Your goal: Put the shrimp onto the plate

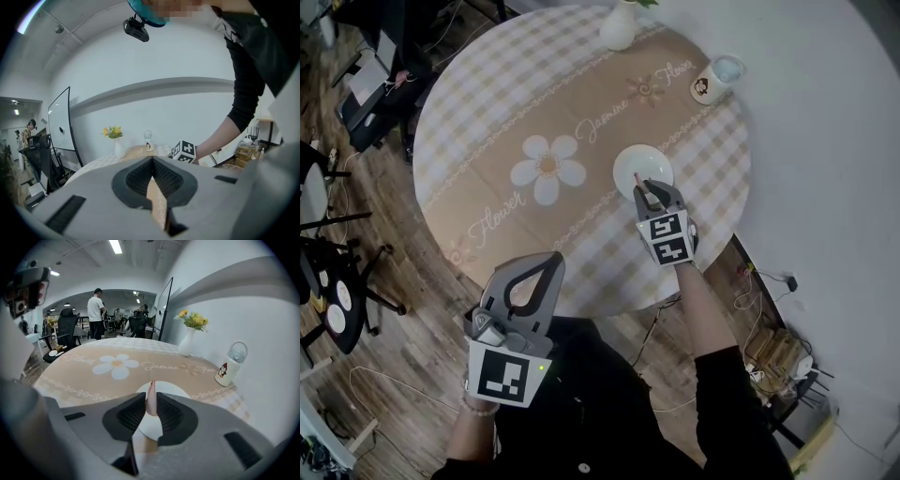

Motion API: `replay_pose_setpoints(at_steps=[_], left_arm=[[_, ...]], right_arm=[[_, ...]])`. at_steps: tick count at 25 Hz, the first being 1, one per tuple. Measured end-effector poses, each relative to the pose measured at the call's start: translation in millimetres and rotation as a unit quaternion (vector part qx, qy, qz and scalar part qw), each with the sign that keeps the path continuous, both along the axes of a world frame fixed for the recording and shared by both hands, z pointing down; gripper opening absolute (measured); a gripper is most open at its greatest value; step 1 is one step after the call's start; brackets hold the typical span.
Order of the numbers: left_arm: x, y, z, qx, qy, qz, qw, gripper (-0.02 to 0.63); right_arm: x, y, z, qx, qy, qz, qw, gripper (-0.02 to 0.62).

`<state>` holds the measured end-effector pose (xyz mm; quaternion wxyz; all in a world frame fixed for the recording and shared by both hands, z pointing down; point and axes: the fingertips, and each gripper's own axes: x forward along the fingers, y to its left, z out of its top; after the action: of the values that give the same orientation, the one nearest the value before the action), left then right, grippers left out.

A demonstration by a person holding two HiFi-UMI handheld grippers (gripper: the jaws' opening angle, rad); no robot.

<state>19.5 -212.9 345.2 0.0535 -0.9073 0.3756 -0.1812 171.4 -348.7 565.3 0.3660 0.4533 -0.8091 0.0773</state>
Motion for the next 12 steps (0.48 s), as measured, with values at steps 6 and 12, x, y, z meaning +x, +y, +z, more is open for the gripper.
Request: replay_pose_setpoints(at_steps=[6,12], left_arm=[[0.8,-0.3,5.9,-0.004,-0.003,-0.001,1.0000,0.000],[0.6,0.0,8.7,-0.007,-0.003,-0.003,1.0000,0.000]], right_arm=[[2.2,-5.3,27.0,-0.039,0.034,-0.005,0.999,0.052],[-0.4,-7.6,42.6,-0.074,0.049,-0.014,0.996,0.052]])
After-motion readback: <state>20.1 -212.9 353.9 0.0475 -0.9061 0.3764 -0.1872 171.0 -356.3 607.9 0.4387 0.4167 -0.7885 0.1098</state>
